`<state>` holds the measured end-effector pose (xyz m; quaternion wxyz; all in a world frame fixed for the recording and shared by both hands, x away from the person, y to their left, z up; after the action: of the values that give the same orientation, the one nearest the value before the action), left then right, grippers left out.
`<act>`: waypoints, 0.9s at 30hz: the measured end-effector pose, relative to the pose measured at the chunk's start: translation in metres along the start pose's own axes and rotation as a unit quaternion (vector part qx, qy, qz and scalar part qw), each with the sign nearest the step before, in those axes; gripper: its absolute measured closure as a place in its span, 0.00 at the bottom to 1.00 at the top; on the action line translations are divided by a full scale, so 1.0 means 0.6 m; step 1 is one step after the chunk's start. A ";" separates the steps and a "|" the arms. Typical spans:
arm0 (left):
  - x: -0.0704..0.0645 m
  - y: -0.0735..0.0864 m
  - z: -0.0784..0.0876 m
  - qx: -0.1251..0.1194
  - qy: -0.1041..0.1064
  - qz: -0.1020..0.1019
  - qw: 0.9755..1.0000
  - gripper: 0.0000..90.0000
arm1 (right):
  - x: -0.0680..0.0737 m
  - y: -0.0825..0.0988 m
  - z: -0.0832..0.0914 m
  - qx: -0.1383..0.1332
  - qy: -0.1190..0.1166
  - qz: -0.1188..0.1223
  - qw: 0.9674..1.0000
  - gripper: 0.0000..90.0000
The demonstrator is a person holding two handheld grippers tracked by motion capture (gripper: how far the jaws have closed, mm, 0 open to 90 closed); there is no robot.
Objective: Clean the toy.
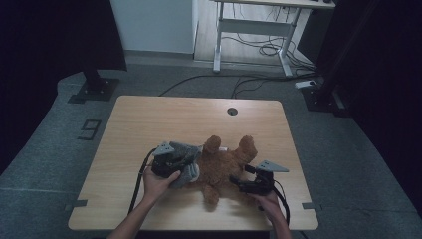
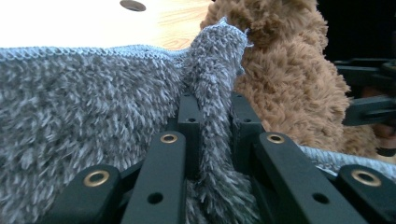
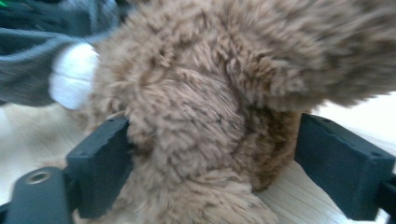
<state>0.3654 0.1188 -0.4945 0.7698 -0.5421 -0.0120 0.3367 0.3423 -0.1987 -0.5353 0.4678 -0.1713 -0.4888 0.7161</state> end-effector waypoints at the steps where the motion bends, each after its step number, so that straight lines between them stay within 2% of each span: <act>1: -0.001 0.000 0.001 0.001 -0.001 -0.001 1.000 0.87 | 0.001 -0.001 -0.005 0.004 0.000 0.001 1.000 0.12; 4: -0.002 0.003 0.003 0.000 0.000 0.000 1.000 0.87 | 0.000 -0.004 -0.006 0.005 -0.004 0.010 1.000 0.19; 7: -0.009 0.008 0.004 -0.005 -0.002 0.000 1.000 0.87 | 0.004 0.001 -0.008 0.005 -0.025 0.023 0.999 0.37; 9: -0.015 0.011 0.007 -0.004 -0.003 -0.003 1.000 0.87 | 0.009 0.006 -0.009 0.001 -0.025 0.039 0.999 0.48; 12: -0.022 0.004 0.011 0.007 -0.003 -0.002 1.000 0.87 | 0.010 0.009 -0.011 0.002 -0.025 0.059 0.998 0.59; 16: -0.040 -0.018 0.006 0.017 -0.011 -0.013 1.000 0.86 | 0.010 0.008 -0.013 -0.006 -0.022 0.077 0.997 0.65; 18: -0.059 -0.031 0.000 0.014 0.001 -0.028 1.000 0.86 | 0.010 0.007 -0.014 -0.009 -0.020 0.079 0.997 0.66; 20: -0.086 -0.042 -0.014 0.013 0.020 -0.044 0.999 0.86 | 0.011 0.007 -0.014 -0.010 -0.019 0.085 0.996 0.67; 22: -0.116 -0.052 -0.036 0.024 0.034 -0.065 0.997 0.86 | 0.011 0.008 -0.015 -0.012 -0.018 0.087 0.996 0.67; 24: -0.145 -0.061 -0.072 0.039 0.048 -0.081 0.995 0.86 | 0.011 0.008 -0.015 -0.012 -0.017 0.085 0.996 0.67; 27: -0.170 -0.067 -0.123 0.060 0.061 -0.094 0.992 0.86 | 0.011 0.009 -0.015 -0.014 -0.016 0.076 0.997 0.67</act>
<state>0.3352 -0.0041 -0.4555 0.8285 -0.5108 0.0037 0.2293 0.3425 -0.1887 -0.5425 0.4016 -0.2032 -0.4917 0.7455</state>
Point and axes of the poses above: each handheld gripper's, and its own axes: z roughly backward along the jaws, y roughly out of its underside, x roughly to its left, the point moved 2 cm from there along -z, roughly forward along the jaws, and after that the axes turned 10 degrees about y, right-handed, at the moved point
